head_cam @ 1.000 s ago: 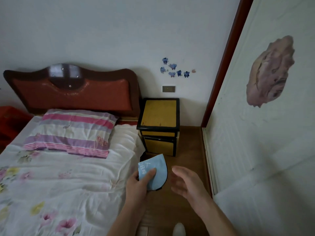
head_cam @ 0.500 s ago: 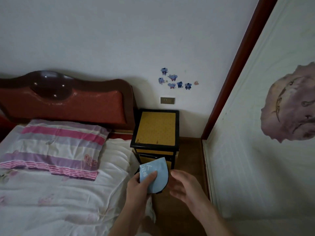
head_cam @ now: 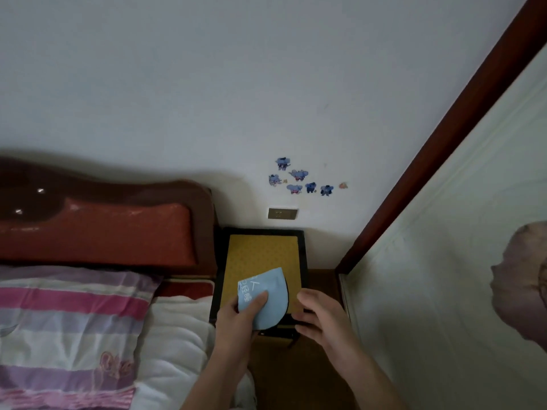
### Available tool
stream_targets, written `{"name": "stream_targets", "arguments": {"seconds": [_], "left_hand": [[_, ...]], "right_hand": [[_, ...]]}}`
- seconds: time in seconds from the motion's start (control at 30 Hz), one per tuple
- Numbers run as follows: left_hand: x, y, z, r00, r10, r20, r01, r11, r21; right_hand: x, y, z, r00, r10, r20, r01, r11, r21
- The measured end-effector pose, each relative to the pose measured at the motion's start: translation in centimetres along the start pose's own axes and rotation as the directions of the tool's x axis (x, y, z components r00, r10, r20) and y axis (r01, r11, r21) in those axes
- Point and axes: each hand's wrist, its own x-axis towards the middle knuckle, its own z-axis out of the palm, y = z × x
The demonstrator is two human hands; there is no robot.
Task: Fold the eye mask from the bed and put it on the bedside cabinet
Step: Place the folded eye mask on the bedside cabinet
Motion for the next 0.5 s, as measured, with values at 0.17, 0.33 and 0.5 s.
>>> {"name": "stream_targets", "arguments": {"seconds": [0.17, 0.33, 0.5], "left_hand": [[4.6, 1.7, 0.3, 0.999, -0.046, 0.001, 0.046, 0.998, -0.039], [8.6, 1.2, 0.1, 0.994, -0.100, -0.049, 0.099, 0.994, -0.035], [11.9, -0.7, 0.1, 0.978, -0.174, -0.119, 0.168, 0.984, -0.063]], "right_hand": [[4.1, -2.0, 1.6, 0.999, 0.010, -0.046, -0.013, 0.999, -0.046], [7.9, -2.0, 0.9, 0.998, -0.014, -0.060, 0.006, 0.990, -0.138], [11.9, -1.4, -1.0, 0.995, -0.038, -0.097, 0.009, 0.960, -0.279]]}}
